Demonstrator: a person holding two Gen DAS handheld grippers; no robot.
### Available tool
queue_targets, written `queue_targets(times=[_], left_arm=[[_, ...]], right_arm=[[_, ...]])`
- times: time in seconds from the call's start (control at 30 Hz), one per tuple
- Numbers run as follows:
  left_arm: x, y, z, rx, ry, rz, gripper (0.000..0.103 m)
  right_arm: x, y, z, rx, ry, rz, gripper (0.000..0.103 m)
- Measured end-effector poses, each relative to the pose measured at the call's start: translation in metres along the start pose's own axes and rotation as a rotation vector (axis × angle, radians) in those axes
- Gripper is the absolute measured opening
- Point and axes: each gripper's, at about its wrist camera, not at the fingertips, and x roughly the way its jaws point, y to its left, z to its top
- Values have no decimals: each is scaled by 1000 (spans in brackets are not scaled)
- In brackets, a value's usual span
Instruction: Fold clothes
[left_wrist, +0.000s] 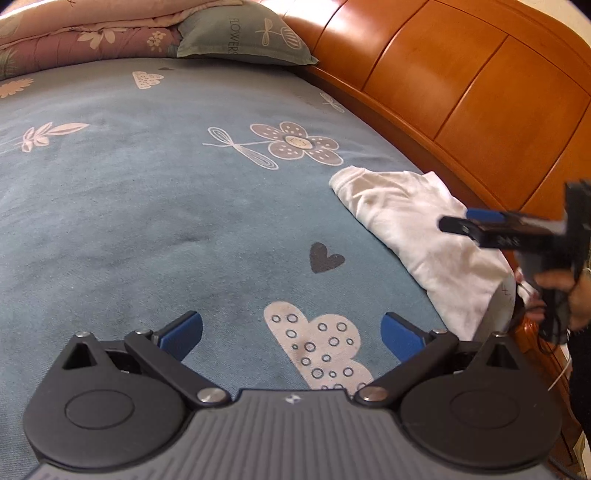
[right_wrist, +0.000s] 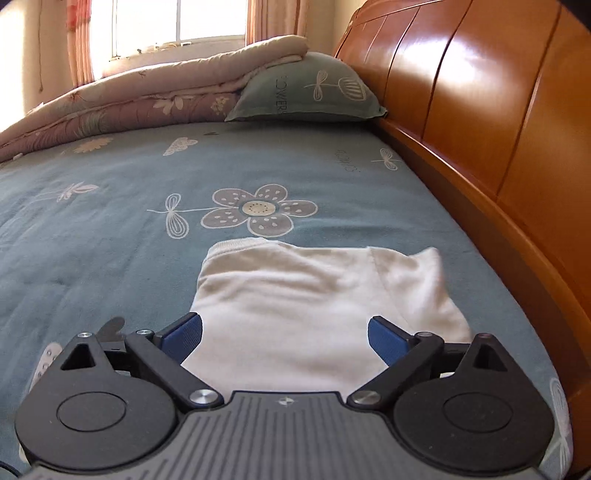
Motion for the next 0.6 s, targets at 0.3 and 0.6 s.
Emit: queue_targets(times=[0.3, 0.6], left_arm=[[-6, -16, -6, 49, 17, -9, 102], [-6, -22, -4, 73, 27, 23, 102]], right_arm=[[-35, -46, -50, 181, 55, -59, 98], [2, -56, -19, 218, -8, -46, 98]])
